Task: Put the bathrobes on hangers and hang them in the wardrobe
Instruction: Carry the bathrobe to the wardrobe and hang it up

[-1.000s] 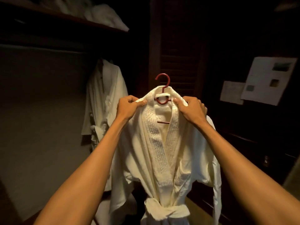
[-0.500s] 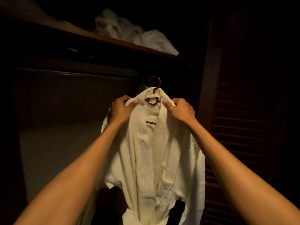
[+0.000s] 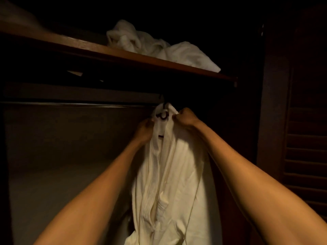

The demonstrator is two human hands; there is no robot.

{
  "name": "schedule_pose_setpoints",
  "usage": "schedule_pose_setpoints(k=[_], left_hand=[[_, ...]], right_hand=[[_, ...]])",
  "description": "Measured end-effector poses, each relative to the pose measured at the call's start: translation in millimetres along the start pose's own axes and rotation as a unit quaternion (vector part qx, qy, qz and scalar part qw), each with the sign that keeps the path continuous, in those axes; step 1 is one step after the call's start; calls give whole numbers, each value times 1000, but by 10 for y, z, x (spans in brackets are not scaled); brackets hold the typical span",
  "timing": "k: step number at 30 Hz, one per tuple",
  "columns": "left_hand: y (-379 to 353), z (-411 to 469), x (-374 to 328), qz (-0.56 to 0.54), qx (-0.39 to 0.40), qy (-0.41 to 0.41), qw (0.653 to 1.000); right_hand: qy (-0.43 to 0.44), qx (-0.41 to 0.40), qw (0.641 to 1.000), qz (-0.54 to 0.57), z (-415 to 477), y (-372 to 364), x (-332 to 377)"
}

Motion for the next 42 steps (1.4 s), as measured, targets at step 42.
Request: schedule_pose_setpoints(k=[42], left_hand=[[603,-1390,425,20,-43,41,998]], right_hand=[[94,-144,983,-69,-846,-826,269]])
Point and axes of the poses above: each hand's wrist, its own z-axis towards the middle knuckle, its own y-axis out of the back of the hand, x = y × z, the point moved 8 cm from there along z, towards the middle knuckle, and after that the axes turned 3 degrees about x, right-handed, at the moved point
